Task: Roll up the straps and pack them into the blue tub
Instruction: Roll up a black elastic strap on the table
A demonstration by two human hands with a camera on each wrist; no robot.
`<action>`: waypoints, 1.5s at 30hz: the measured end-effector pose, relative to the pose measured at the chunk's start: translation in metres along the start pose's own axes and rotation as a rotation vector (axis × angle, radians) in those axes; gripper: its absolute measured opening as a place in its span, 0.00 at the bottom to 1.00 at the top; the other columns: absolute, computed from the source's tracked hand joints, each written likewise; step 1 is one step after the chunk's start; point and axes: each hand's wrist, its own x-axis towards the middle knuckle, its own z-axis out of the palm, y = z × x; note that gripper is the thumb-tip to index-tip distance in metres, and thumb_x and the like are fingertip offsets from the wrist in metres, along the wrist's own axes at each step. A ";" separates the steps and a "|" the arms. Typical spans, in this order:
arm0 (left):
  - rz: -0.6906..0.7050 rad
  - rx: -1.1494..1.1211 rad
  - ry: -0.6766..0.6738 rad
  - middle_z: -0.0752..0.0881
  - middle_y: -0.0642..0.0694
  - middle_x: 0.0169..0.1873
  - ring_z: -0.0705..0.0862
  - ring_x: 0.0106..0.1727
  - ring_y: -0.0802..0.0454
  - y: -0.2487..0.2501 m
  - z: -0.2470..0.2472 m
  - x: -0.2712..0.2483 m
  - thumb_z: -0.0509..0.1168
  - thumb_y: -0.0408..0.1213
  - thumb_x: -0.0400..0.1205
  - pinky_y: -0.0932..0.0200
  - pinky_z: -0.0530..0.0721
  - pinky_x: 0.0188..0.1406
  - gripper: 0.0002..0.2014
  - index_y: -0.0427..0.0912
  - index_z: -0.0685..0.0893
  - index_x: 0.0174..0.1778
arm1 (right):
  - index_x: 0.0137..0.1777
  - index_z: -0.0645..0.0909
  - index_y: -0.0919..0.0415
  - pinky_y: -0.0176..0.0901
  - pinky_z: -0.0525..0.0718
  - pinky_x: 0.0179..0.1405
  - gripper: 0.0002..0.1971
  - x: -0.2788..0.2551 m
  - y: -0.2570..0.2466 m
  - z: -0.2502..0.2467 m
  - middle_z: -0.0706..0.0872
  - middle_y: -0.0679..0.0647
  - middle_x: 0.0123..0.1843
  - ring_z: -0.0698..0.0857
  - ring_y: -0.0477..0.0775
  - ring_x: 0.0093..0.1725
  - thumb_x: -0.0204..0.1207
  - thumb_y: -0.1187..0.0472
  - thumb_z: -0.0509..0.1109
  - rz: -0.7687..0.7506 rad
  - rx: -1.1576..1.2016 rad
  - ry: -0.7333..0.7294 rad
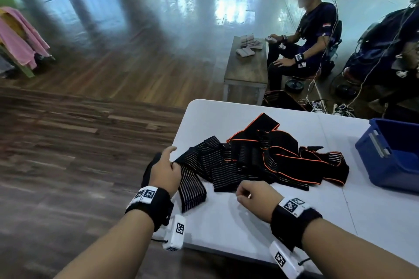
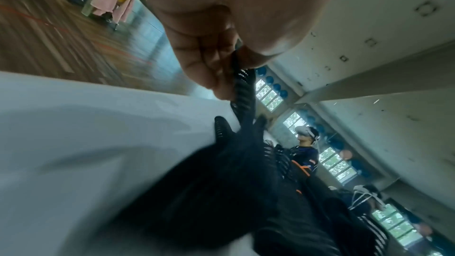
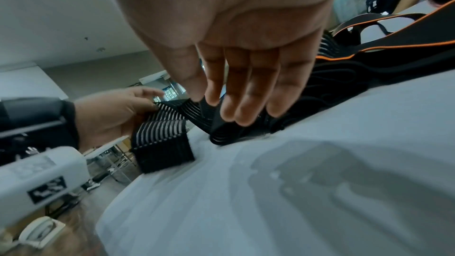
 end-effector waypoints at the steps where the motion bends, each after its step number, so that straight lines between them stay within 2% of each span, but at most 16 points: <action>1: 0.026 -0.023 -0.006 0.84 0.50 0.25 0.79 0.22 0.58 0.000 -0.003 -0.002 0.61 0.31 0.80 0.63 0.76 0.27 0.21 0.64 0.81 0.60 | 0.49 0.84 0.47 0.42 0.83 0.53 0.04 0.006 -0.002 0.001 0.85 0.43 0.48 0.84 0.45 0.48 0.79 0.54 0.67 -0.026 -0.012 0.020; 4: 0.095 -0.052 -0.018 0.88 0.50 0.29 0.81 0.26 0.56 0.001 -0.010 -0.004 0.63 0.29 0.81 0.74 0.73 0.26 0.18 0.61 0.87 0.48 | 0.53 0.85 0.48 0.45 0.82 0.58 0.08 0.025 -0.006 0.006 0.82 0.46 0.53 0.83 0.50 0.54 0.78 0.56 0.67 -0.125 -0.103 0.087; 7: 0.097 -0.048 -0.035 0.89 0.51 0.41 0.85 0.34 0.59 0.000 -0.016 -0.005 0.66 0.33 0.83 0.69 0.77 0.37 0.13 0.55 0.84 0.59 | 0.56 0.85 0.52 0.44 0.80 0.57 0.10 0.042 -0.012 0.013 0.80 0.50 0.57 0.81 0.54 0.58 0.78 0.56 0.68 -0.220 -0.192 0.110; 9: 0.089 -0.055 -0.084 0.85 0.54 0.48 0.85 0.40 0.58 -0.006 -0.018 -0.008 0.70 0.37 0.81 0.60 0.81 0.43 0.19 0.55 0.76 0.65 | 0.55 0.84 0.54 0.44 0.78 0.57 0.09 0.051 -0.019 0.016 0.81 0.52 0.57 0.80 0.55 0.58 0.79 0.55 0.67 -0.229 -0.254 0.093; 15: 0.296 0.197 -0.241 0.80 0.57 0.42 0.79 0.41 0.62 -0.044 -0.012 -0.025 0.78 0.43 0.74 0.57 0.81 0.46 0.10 0.55 0.82 0.39 | 0.54 0.84 0.54 0.51 0.80 0.59 0.09 0.067 -0.020 0.028 0.80 0.53 0.57 0.77 0.57 0.60 0.79 0.58 0.65 -0.172 -0.399 -0.017; 17: 0.305 0.275 -0.352 0.81 0.60 0.50 0.79 0.52 0.59 -0.054 -0.005 -0.033 0.77 0.50 0.75 0.54 0.83 0.58 0.10 0.55 0.88 0.49 | 0.57 0.83 0.53 0.51 0.81 0.60 0.11 0.069 -0.016 0.026 0.80 0.52 0.57 0.77 0.56 0.60 0.77 0.62 0.64 -0.143 -0.376 0.025; 20: 0.262 0.414 -0.439 0.77 0.59 0.66 0.73 0.67 0.52 -0.068 0.006 -0.039 0.74 0.59 0.74 0.54 0.76 0.71 0.25 0.57 0.86 0.67 | 0.54 0.84 0.53 0.46 0.80 0.58 0.09 0.070 -0.012 0.016 0.81 0.51 0.55 0.80 0.56 0.58 0.75 0.62 0.67 -0.083 -0.312 0.067; 23: 0.311 0.469 -0.384 0.82 0.54 0.61 0.78 0.62 0.46 -0.072 0.011 -0.037 0.73 0.55 0.75 0.50 0.81 0.64 0.20 0.54 0.88 0.62 | 0.49 0.84 0.51 0.45 0.81 0.54 0.06 0.065 -0.007 0.007 0.86 0.48 0.51 0.84 0.54 0.54 0.77 0.51 0.70 -0.023 -0.317 0.046; 26: 0.385 0.567 -0.347 0.84 0.50 0.44 0.82 0.45 0.42 -0.070 0.018 -0.035 0.65 0.49 0.72 0.47 0.86 0.42 0.12 0.49 0.90 0.44 | 0.53 0.87 0.48 0.46 0.83 0.55 0.10 0.052 0.000 0.012 0.87 0.48 0.52 0.85 0.53 0.55 0.78 0.47 0.69 0.011 -0.356 -0.002; 29: 0.466 0.523 -0.272 0.82 0.47 0.33 0.78 0.33 0.42 -0.074 0.023 -0.031 0.57 0.46 0.72 0.52 0.78 0.28 0.14 0.43 0.85 0.32 | 0.65 0.85 0.48 0.47 0.82 0.58 0.16 0.044 0.012 0.023 0.82 0.51 0.59 0.80 0.56 0.61 0.78 0.51 0.68 0.017 -0.406 0.011; 31: 0.410 0.446 -0.255 0.80 0.46 0.30 0.72 0.32 0.45 -0.069 0.018 -0.027 0.58 0.41 0.75 0.54 0.68 0.31 0.11 0.42 0.78 0.30 | 0.70 0.81 0.48 0.50 0.82 0.57 0.21 0.045 0.020 0.028 0.79 0.52 0.60 0.78 0.57 0.61 0.77 0.53 0.69 0.019 -0.426 0.073; 34: 0.320 0.379 -0.306 0.73 0.52 0.27 0.70 0.34 0.48 -0.061 0.010 -0.023 0.63 0.35 0.78 0.53 0.64 0.35 0.13 0.46 0.69 0.29 | 0.68 0.82 0.50 0.51 0.84 0.49 0.20 0.049 0.023 0.030 0.78 0.53 0.56 0.79 0.58 0.55 0.76 0.55 0.71 0.009 -0.450 0.124; 38: 0.277 0.336 -0.352 0.72 0.52 0.26 0.72 0.31 0.50 -0.055 0.002 -0.020 0.60 0.36 0.78 0.52 0.65 0.32 0.13 0.46 0.67 0.29 | 0.40 0.90 0.50 0.44 0.77 0.22 0.06 0.056 0.019 0.033 0.76 0.50 0.39 0.79 0.56 0.34 0.65 0.61 0.81 -0.036 -0.492 0.224; 41: 0.253 0.304 -0.330 0.80 0.49 0.26 0.78 0.30 0.50 -0.051 -0.004 -0.018 0.62 0.37 0.80 0.52 0.74 0.31 0.08 0.43 0.78 0.34 | 0.44 0.89 0.54 0.49 0.84 0.35 0.05 0.058 0.012 0.023 0.79 0.53 0.45 0.81 0.59 0.40 0.73 0.60 0.72 -0.057 -0.278 0.350; 43: 0.286 0.262 -0.267 0.88 0.49 0.31 0.86 0.35 0.48 -0.045 -0.011 -0.018 0.65 0.38 0.82 0.53 0.82 0.37 0.06 0.47 0.87 0.48 | 0.47 0.87 0.55 0.47 0.83 0.47 0.06 0.058 0.000 0.003 0.81 0.52 0.49 0.82 0.56 0.46 0.77 0.60 0.69 -0.016 -0.140 0.412; 45: 0.322 0.174 -0.211 0.88 0.52 0.30 0.85 0.32 0.52 -0.033 -0.021 -0.016 0.67 0.36 0.83 0.58 0.78 0.34 0.12 0.55 0.86 0.59 | 0.46 0.83 0.52 0.46 0.81 0.49 0.04 0.058 -0.012 -0.022 0.84 0.49 0.47 0.83 0.53 0.46 0.78 0.59 0.67 0.065 -0.021 0.472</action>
